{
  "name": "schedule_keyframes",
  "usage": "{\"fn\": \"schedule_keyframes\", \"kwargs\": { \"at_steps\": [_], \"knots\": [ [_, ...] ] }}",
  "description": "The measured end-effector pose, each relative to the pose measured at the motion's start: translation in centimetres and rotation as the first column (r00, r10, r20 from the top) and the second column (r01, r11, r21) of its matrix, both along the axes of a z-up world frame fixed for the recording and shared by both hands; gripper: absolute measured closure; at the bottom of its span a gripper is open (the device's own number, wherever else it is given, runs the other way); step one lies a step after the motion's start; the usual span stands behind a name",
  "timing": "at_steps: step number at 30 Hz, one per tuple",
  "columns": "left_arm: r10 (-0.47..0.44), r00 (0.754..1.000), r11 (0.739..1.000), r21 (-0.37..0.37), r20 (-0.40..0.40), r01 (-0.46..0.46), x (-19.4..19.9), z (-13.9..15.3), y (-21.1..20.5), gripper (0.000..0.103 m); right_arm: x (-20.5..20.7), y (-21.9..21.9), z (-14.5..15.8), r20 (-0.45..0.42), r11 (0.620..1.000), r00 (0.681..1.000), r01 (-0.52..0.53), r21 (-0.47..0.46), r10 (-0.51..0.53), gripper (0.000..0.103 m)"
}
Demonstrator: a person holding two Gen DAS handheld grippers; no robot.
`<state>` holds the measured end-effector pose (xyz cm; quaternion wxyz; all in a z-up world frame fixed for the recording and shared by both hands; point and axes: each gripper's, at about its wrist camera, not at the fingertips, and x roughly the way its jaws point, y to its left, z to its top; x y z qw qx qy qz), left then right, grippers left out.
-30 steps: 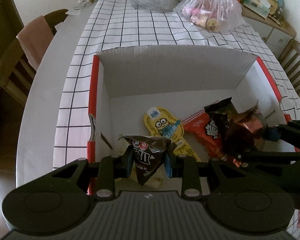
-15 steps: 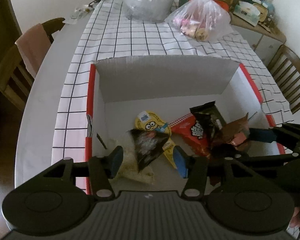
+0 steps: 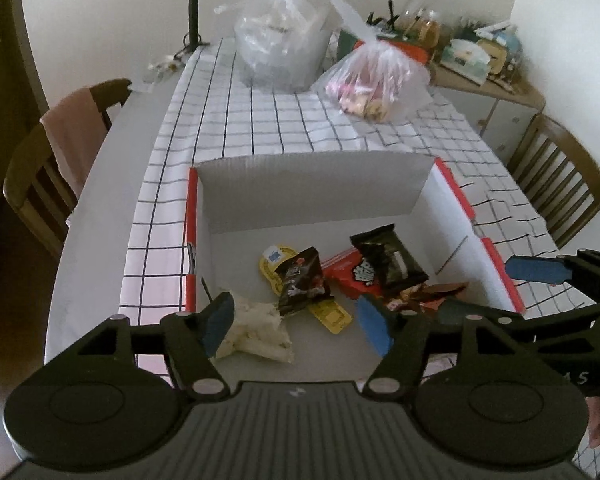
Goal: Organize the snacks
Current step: 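Move both grippers back toward the remaining snacks beside the box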
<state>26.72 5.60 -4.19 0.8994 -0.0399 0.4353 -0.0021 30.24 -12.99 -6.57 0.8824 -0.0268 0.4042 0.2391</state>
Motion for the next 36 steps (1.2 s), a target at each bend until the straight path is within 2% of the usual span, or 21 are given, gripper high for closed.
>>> {"fn": "schedule_keyframes", "kwargs": {
  "at_steps": [4, 8, 16, 24, 36],
  "knots": [
    [-0.016, 0.999, 1.0, -0.005, 0.032, 0.017, -1.5, 0.9, -0.3, 0.035, -1.6, -0.8, 1.0, 0.036, 1.0, 0.999, 0.008, 0.021, -0.009, 0.004],
    [-0.025, 0.997, 0.999, -0.02, 0.067, 0.027, -3.4, 1.7, -0.3, 0.027, -3.3, -1.4, 1.5, 0.057, 0.999, 0.998, 0.01, 0.034, -0.012, 0.001],
    [-0.061, 0.992, 0.997, -0.042, 0.112, 0.066, -7.1, 2.4, -0.7, 0.025, -7.6, -3.0, 2.0, 0.071, 0.997, 0.997, 0.03, 0.072, -0.035, 0.0],
    [-0.105, 0.989, 0.992, -0.061, 0.104, 0.111, -10.4, 1.1, -1.4, 0.025, -11.9, -4.4, 1.6, 0.072, 0.993, 0.994, 0.071, 0.091, -0.078, 0.0],
    [-0.16, 0.986, 0.984, -0.074, 0.047, 0.163, -14.4, -2.2, -2.1, 0.025, -16.5, -5.2, -1.5, 0.028, 0.992, 0.993, 0.116, 0.057, -0.117, 0.0]
  ]
}}
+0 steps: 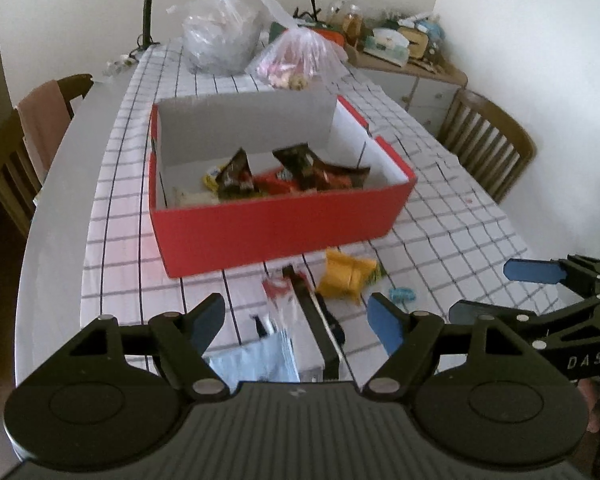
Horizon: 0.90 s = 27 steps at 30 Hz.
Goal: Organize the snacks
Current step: 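Move both grippers back toward the remaining snacks beside the box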
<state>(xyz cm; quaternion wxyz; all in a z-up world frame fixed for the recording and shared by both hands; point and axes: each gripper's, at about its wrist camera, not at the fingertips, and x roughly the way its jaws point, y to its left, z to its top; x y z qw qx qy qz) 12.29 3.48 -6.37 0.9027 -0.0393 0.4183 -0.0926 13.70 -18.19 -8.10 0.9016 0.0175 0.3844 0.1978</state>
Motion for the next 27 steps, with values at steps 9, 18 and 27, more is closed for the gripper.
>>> {"fn": "schedule_keyframes", "kwargs": {
  "at_steps": [9, 18, 27],
  "knots": [
    [-0.014, 0.999, 1.0, 0.001, -0.052, 0.015, -1.1, -2.2, 0.2, 0.025, -1.1, -0.2, -2.0, -0.036, 0.999, 0.999, 0.017, -0.029, -0.018, 0.001],
    [-0.036, 0.996, 0.999, 0.019, -0.077, 0.038, -1.6, -3.4, -0.6, 0.025, -1.2, -0.6, -2.9, -0.056, 0.998, 0.998, 0.023, -0.05, -0.026, 0.005],
    [-0.025, 0.996, 0.999, 0.039, -0.082, 0.028, -1.8, -4.1, -0.6, 0.025, -0.6, -1.2, -4.1, -0.074, 0.997, 0.997, 0.028, -0.066, -0.033, 0.006]
  ]
}}
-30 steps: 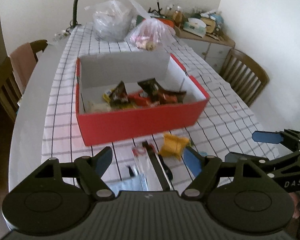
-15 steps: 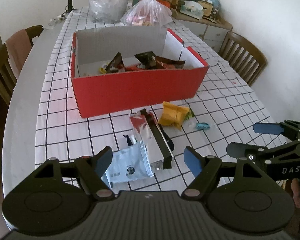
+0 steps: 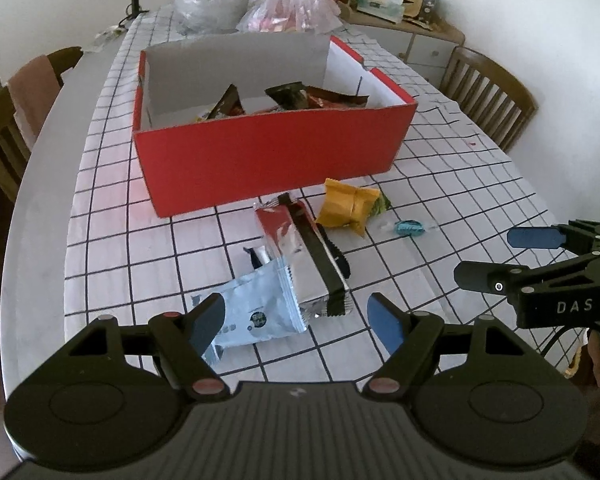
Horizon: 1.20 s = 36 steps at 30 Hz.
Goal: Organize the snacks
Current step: 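Move both grippers back toward the remaining snacks beside the box, then grasp the light blue packet with the left gripper while the right grasps the blue candy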
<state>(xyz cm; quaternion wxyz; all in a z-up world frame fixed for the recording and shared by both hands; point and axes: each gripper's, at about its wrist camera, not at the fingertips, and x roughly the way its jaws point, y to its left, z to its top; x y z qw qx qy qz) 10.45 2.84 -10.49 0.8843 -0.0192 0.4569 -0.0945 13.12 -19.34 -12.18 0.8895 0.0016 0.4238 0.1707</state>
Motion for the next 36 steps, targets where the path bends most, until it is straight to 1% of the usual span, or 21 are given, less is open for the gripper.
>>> {"fn": "schedule_keyframes", "kwargs": {
  "at_steps": [5, 7, 11, 13, 16, 20, 23, 25, 28, 30, 33, 35, 36],
  "knots": [
    [0.028, 0.999, 1.0, -0.011, -0.015, -0.029, -0.3, -0.4, 0.6, 0.025, 0.3, -0.1, -1.0, 0.001, 1.0, 1.0, -0.003, -0.021, 0.003, 0.009],
    [0.037, 0.999, 0.999, -0.015, -0.022, -0.038, -0.4, -0.6, 0.8, 0.025, 0.5, -0.2, -1.5, -0.006, 1.0, 1.0, -0.006, -0.023, 0.006, 0.012],
    [0.045, 0.999, 0.999, -0.015, -0.028, -0.046, -0.7, -1.0, 1.0, 0.025, 1.1, -0.2, -2.3, -0.01, 0.999, 1.0, -0.017, -0.045, 0.017, 0.015],
    [0.036, 0.999, 0.999, -0.015, -0.038, -0.037, -0.9, -1.2, 1.1, 0.025, 1.7, -0.1, -2.8, -0.015, 0.997, 0.999, -0.036, -0.065, 0.035, 0.022],
    [0.031, 0.998, 0.999, -0.015, -0.049, -0.031, -1.1, -1.5, 1.2, 0.025, 2.9, 0.0, -3.3, -0.024, 0.993, 0.998, -0.064, -0.1, 0.061, 0.027],
    [0.077, 0.994, 0.997, -0.017, -0.078, -0.078, -0.8, -2.2, 1.9, 0.025, 4.7, -0.1, -4.0, -0.03, 0.984, 0.994, -0.105, -0.142, 0.102, 0.031],
    [0.101, 0.991, 0.995, -0.014, -0.093, -0.102, -0.6, -2.6, 2.2, 0.025, 6.2, -0.3, -4.6, -0.048, 0.98, 0.991, -0.129, -0.15, 0.123, 0.035],
    [0.111, 0.989, 0.994, -0.012, -0.102, -0.113, -0.4, -2.8, 2.3, 0.025, 7.1, -0.3, -5.0, -0.06, 0.976, 0.987, -0.154, -0.155, 0.146, 0.047],
    [0.095, 0.989, 0.996, 0.006, -0.115, -0.095, 0.3, -3.2, 2.2, 0.025, 8.0, 0.0, -5.2, -0.071, 0.965, 0.977, -0.21, -0.157, 0.201, 0.05],
    [0.09, 0.99, 0.996, 0.027, -0.111, -0.087, 0.8, -3.4, 2.5, 0.025, 8.3, 0.6, -5.3, -0.071, 0.951, 0.966, -0.257, -0.174, 0.248, 0.052],
    [0.074, 0.991, 0.997, 0.034, -0.112, -0.071, 1.7, -3.8, 3.2, 0.025, 8.8, 1.3, -5.3, -0.071, 0.931, 0.95, -0.311, -0.192, 0.303, 0.055],
    [0.031, 0.993, 0.999, 0.045, -0.117, -0.026, 2.4, -4.0, 3.4, 0.025, 9.1, 1.6, -5.4, -0.079, 0.918, 0.94, -0.341, -0.2, 0.332, 0.058],
    [-0.006, 0.992, 0.999, 0.048, -0.124, 0.012, 2.8, -4.1, 3.4, 0.025, 9.2, 1.7, -5.4, -0.085, 0.913, 0.935, -0.355, -0.202, 0.345, 0.059]
  ]
}}
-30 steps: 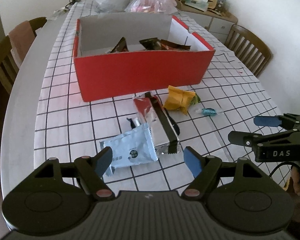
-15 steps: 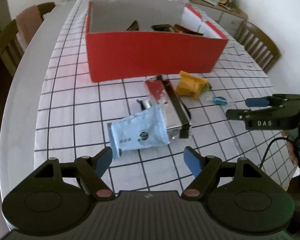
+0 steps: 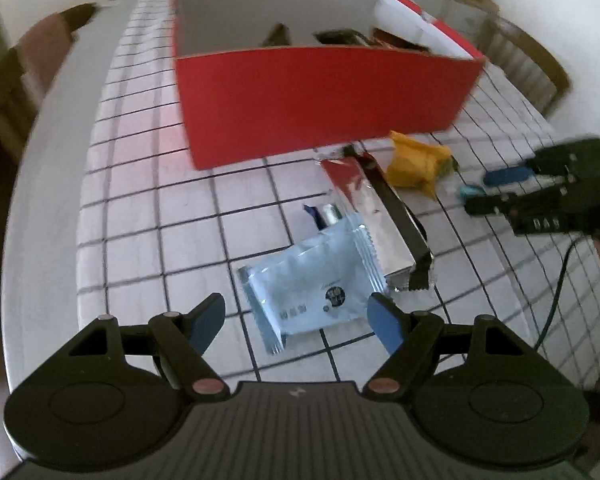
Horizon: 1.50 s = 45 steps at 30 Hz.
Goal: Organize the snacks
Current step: 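Grasp the light blue packet with the left gripper while the right grasps the blue candy, then carry the light blue packet and blue candy with both grippers over the box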
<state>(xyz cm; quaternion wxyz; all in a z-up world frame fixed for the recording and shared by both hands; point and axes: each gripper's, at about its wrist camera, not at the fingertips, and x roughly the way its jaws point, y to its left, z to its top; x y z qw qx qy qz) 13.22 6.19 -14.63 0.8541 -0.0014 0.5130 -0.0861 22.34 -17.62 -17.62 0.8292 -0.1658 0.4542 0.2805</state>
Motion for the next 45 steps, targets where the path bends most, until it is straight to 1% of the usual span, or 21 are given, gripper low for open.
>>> {"fn": "schedule_keyframes", "kwargs": {
  "at_steps": [1, 3, 7, 10, 11, 14, 17, 18, 19, 20, 21, 22, 25, 28, 31, 32, 37, 41, 45],
  "knots": [
    [-0.032, 0.999, 0.999, 0.009, -0.002, 0.032, 0.3, 0.0, -0.1, 0.025, 0.1, 0.1, 0.0, -0.005, 1.0, 1.0, -0.016, -0.003, 0.016, 0.063],
    [-0.097, 0.995, 0.995, 0.027, -0.011, 0.098, 1.0, -0.2, -0.4, 0.025, 0.2, 0.2, 0.1, -0.007, 0.999, 0.999, -0.043, -0.006, 0.043, 0.064],
    [-0.181, 0.983, 0.982, 0.041, -0.035, 0.182, 1.9, -0.6, -1.0, 0.026, 0.3, 0.3, 0.2, -0.013, 0.997, 0.997, -0.083, -0.009, 0.082, 0.068],
    [-0.241, 0.969, 0.968, 0.067, -0.048, 0.244, 2.2, -1.0, -2.0, 0.026, 0.4, 0.5, 0.2, -0.016, 0.995, 0.995, -0.096, -0.009, 0.096, 0.069],
    [-0.259, 0.965, 0.963, 0.065, -0.052, 0.262, 2.3, -1.1, -2.2, 0.026, 0.4, 0.6, 0.2, -0.017, 0.995, 0.995, -0.1, -0.009, 0.1, 0.07],
    [-0.288, 0.955, 0.954, 0.068, -0.063, 0.292, 2.6, -1.4, -2.8, 0.026, 0.2, 0.9, 0.2, -0.02, 0.992, 0.992, -0.124, -0.006, 0.124, 0.075],
    [-0.298, 0.952, 0.95, 0.074, -0.074, 0.303, 2.6, -1.8, -3.2, 0.027, 0.0, 1.1, 0.2, -0.027, 0.991, 0.991, -0.132, 0.0, 0.132, 0.082],
    [-0.296, 0.952, 0.951, 0.073, -0.076, 0.301, 2.6, -1.9, -3.3, 0.028, -0.1, 1.2, 0.2, -0.026, 0.992, 0.991, -0.129, 0.002, 0.129, 0.085],
    [-0.29, 0.954, 0.952, 0.072, -0.078, 0.296, 2.6, -2.0, -3.4, 0.032, -0.2, 1.2, 0.2, -0.028, 0.992, 0.992, -0.125, 0.006, 0.125, 0.087],
    [-0.283, 0.956, 0.955, 0.074, -0.08, 0.289, 2.5, -2.1, -3.4, 0.039, -0.2, 1.3, 0.2, -0.029, 0.993, 0.992, -0.12, 0.009, 0.12, 0.09],
    [-0.272, 0.959, 0.958, 0.076, -0.083, 0.278, 2.5, -2.2, -3.4, 0.041, -0.3, 1.3, 0.2, -0.026, 0.994, 0.994, -0.109, 0.011, 0.11, 0.09],
    [-0.259, 0.962, 0.961, 0.076, -0.081, 0.265, 2.4, -2.2, -3.4, 0.047, -0.4, 1.4, 0.2, -0.023, 0.995, 0.995, -0.098, 0.013, 0.099, 0.09],
    [-0.201, 0.977, 0.977, 0.063, -0.072, 0.206, 2.1, -2.1, -3.0, 0.058, -0.7, 1.4, 0.1, -0.019, 0.998, 0.998, -0.061, 0.027, 0.062, 0.091],
    [-0.113, 0.992, 0.993, 0.025, -0.061, 0.115, 1.6, -2.0, -2.3, 0.065, -1.1, 1.2, 0.0, -0.017, 0.999, 1.0, -0.015, 0.046, 0.016, 0.091],
    [-0.029, 0.998, 0.999, -0.014, -0.052, 0.028, 0.7, -2.0, -1.8, 0.07, -1.6, 0.9, 0.0, -0.022, 0.997, 0.999, 0.048, 0.062, -0.046, 0.091],
    [0.002, 0.999, 1.0, -0.028, -0.053, -0.004, 0.4, -2.0, -1.6, 0.071, -1.8, 0.7, 0.0, -0.026, 0.995, 0.998, 0.066, 0.07, -0.065, 0.091],
    [0.11, 0.992, 0.99, -0.084, -0.054, -0.115, -0.7, -1.9, -0.5, 0.073, -3.0, -0.1, 0.2, -0.033, 0.983, 0.988, 0.156, 0.102, -0.153, 0.092],
    [0.19, 0.979, 0.971, -0.131, -0.072, -0.198, -1.7, -1.7, 0.9, 0.076, -4.0, -0.8, 0.7, -0.055, 0.964, 0.974, 0.225, 0.141, -0.219, 0.092],
    [0.24, 0.968, 0.955, -0.16, -0.069, -0.248, -2.6, -1.5, 1.9, 0.081, -5.0, -1.2, 1.5, -0.07, 0.946, 0.964, 0.264, 0.187, -0.255, 0.092]
  ]
}}
